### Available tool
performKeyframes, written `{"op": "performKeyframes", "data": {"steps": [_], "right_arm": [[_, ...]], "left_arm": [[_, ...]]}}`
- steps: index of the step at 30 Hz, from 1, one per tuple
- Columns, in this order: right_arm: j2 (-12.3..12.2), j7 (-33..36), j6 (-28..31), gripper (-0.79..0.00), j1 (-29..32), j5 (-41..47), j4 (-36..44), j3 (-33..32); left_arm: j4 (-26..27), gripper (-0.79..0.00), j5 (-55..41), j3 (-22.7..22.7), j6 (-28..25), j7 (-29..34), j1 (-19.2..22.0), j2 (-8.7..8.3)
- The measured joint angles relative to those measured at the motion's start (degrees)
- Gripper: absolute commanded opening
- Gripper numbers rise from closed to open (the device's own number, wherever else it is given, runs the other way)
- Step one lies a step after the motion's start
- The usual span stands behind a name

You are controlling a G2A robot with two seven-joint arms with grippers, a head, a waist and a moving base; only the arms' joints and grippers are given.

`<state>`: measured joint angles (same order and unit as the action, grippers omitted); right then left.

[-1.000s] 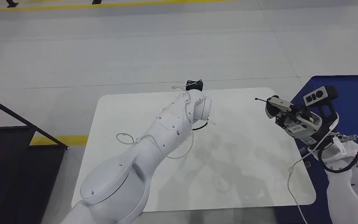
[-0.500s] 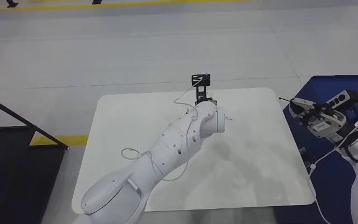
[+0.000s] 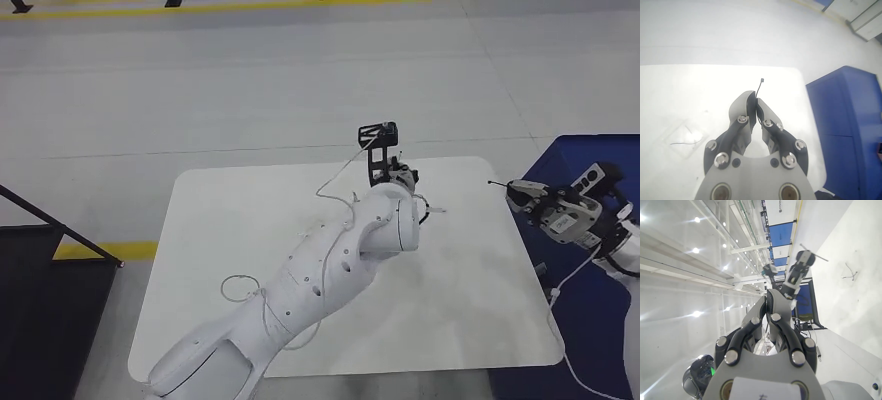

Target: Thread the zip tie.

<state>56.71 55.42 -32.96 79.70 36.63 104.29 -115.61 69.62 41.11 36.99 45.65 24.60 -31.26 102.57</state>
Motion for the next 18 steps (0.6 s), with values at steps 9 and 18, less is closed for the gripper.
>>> {"op": "performKeyframes", "data": {"steps": [9, 18], "right_arm": [[-1.4, 6.3, -0.8, -0.785, -2.8, -5.9, -4.8, 2.6], [-0.9, 0.3, 5.3, -0.785, 0.9, -6.9, -2.1, 4.1]], "left_arm": [[9.8, -0.785, 2.0, 0.4, 1.6, -3.6, -6.2, -0.56], [12.4, -0.785, 4.6, -0.7, 0.8, -9.6, -9.4, -0.21]]}}
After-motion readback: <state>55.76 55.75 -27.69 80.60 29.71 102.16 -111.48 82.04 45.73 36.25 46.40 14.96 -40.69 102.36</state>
